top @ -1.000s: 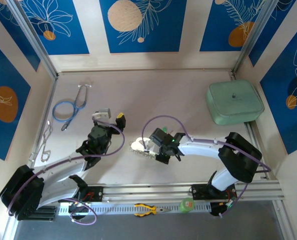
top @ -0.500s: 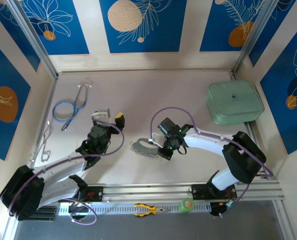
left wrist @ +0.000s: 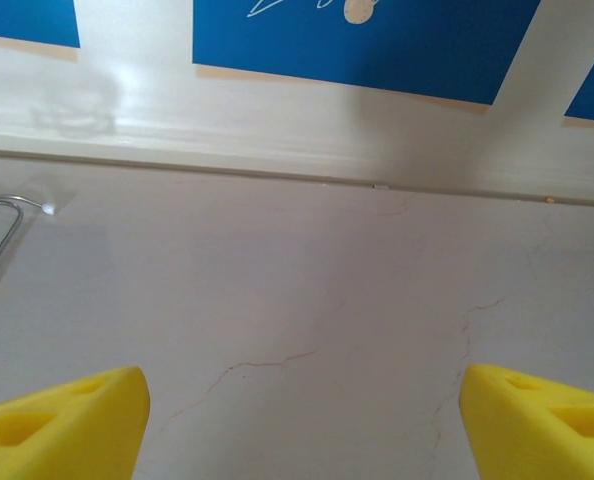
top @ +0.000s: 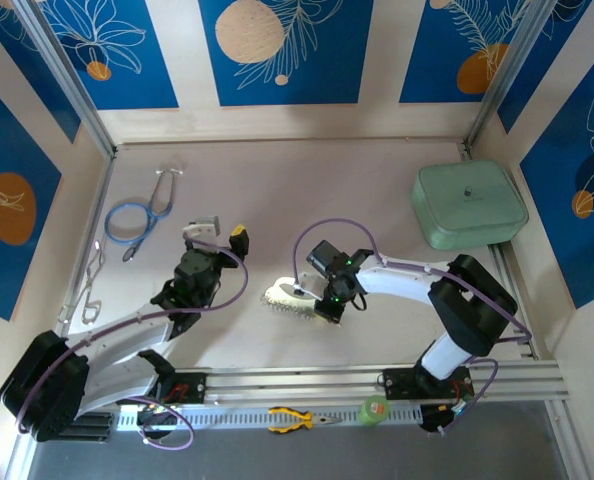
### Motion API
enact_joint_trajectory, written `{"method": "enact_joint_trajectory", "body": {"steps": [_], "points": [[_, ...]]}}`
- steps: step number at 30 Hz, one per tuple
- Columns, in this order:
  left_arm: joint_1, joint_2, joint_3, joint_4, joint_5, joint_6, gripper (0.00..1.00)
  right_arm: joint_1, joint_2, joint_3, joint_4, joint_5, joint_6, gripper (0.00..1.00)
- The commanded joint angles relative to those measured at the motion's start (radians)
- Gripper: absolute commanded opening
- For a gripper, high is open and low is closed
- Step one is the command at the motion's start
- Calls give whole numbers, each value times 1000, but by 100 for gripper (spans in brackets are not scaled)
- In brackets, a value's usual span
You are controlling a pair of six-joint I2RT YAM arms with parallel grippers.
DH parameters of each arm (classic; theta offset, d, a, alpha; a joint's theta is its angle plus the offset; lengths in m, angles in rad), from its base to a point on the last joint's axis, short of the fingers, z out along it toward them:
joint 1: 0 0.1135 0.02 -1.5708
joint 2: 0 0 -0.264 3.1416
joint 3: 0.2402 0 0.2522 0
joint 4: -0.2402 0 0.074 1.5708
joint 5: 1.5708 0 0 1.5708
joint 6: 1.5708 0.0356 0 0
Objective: Put the keys on the keyring
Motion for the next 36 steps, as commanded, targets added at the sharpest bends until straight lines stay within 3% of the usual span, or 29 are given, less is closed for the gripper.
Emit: {"method": "enact_joint_trajectory", "body": {"steps": [1, 5, 12, 16, 20, 23, 27, 36], "points": [[13, -19, 19, 7, 7, 14, 81, 9, -20, 20, -22, 46, 2, 18], [13, -27, 17, 0, 6, 20, 81, 4, -90, 17, -27, 11, 63, 32], [17, -23, 15, -1, 21, 38, 81, -18, -291, 1, -24, -100, 290, 32], [23, 9, 13, 33, 49, 39, 81, -16, -414, -75, 51, 26, 48, 30], [28, 25, 19, 44, 80, 38, 81, 0, -450, -142, 92, -40, -377, 30], [27, 17, 13, 41, 85, 31, 80, 41, -425, -227, 140, -9, -666, 28], [28, 7, -2, 34, 80, 27, 80, 73, -369, -245, 227, -4, -716, 25], [28, 14, -8, 48, 88, 20, 80, 108, -247, -251, 353, 72, -756, 28]]}}
